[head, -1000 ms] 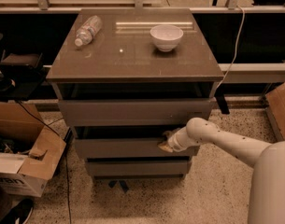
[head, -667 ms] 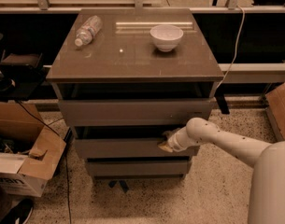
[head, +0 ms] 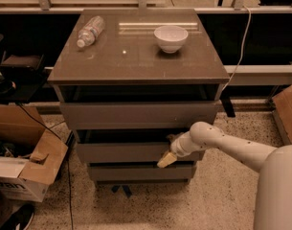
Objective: Open middle drawer
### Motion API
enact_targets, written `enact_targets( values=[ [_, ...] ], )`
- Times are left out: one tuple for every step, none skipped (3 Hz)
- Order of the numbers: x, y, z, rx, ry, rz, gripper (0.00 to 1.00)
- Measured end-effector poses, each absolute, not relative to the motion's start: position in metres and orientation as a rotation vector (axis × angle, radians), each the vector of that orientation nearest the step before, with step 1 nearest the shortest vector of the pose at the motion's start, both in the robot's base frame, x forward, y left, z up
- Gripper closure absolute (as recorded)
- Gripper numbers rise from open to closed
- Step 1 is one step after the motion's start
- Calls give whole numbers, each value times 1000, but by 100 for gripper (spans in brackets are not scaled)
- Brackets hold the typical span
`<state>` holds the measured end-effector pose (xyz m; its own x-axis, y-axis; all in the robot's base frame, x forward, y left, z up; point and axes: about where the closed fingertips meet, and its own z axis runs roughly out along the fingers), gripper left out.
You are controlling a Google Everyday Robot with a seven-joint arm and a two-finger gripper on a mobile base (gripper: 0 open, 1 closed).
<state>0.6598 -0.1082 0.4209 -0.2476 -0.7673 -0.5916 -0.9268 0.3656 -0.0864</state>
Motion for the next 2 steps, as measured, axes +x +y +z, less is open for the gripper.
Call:
enact_targets(
  values=[
    [660, -108, 421, -1461, 2082, 380, 0],
    [598, -116, 410, -1525, 2154, 495, 27]
  ],
)
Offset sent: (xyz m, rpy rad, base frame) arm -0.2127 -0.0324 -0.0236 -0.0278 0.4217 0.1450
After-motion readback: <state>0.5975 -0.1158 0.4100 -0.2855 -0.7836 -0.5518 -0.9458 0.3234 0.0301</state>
